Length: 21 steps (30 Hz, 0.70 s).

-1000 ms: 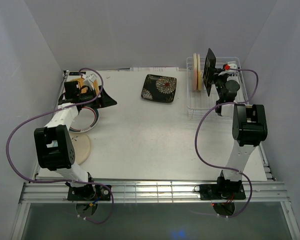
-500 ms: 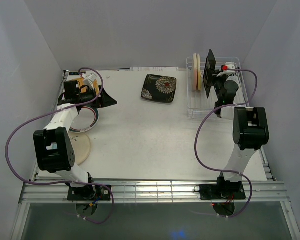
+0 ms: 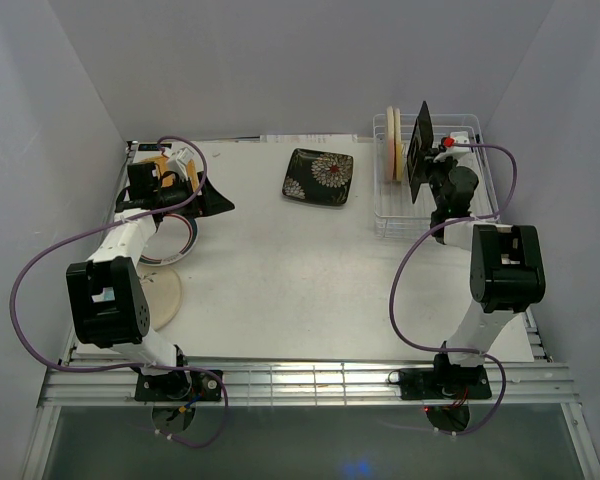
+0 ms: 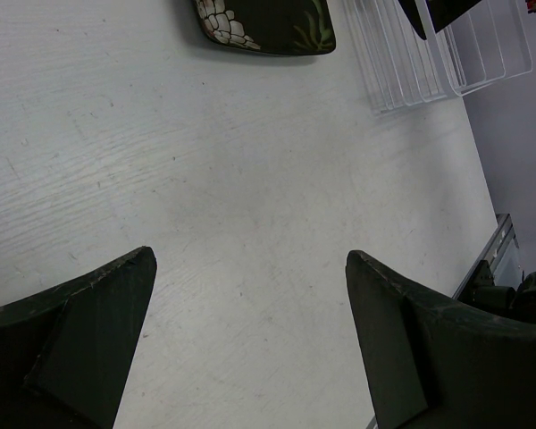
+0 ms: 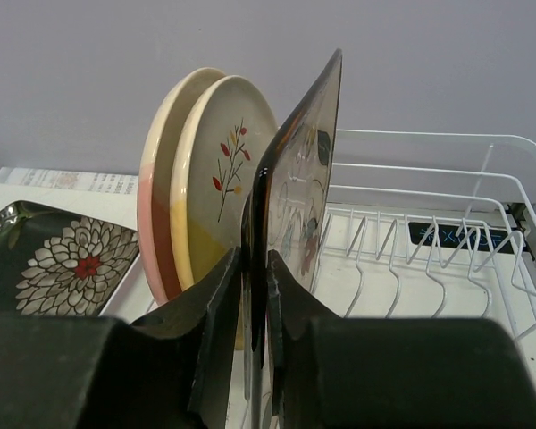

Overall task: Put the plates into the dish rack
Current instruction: Insert the plate into the dish rack.

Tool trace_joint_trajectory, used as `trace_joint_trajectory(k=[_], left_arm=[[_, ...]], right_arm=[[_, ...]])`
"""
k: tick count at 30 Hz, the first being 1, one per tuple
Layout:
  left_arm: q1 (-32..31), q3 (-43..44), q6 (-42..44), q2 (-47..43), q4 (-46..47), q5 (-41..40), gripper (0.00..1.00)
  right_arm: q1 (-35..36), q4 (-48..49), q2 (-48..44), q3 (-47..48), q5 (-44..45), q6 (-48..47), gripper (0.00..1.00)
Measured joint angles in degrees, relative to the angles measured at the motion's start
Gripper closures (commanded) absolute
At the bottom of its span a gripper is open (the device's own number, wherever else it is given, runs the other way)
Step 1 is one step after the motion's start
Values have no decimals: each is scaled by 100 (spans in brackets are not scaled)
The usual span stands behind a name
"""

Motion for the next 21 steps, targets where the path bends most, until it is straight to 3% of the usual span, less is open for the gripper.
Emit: trace_joint_trajectory(k=[5, 16, 19, 20, 21], left_arm=[[0, 0, 0, 0, 0, -2, 2], [0, 0, 0, 0, 0, -4, 2], [-2, 0, 0, 0, 2, -4, 2], [-4, 0, 0, 0, 0, -4, 2], [-7, 0, 0, 0, 0, -4, 2]], right_arm=[[2, -109, -9, -13, 57, -57, 69], [-9, -490, 9, 63, 149, -146, 68], [-11, -553, 76, 153, 140, -142, 59], [-11, -564, 107, 179, 144, -142, 49], [-11, -586, 138, 201, 151, -146, 45]])
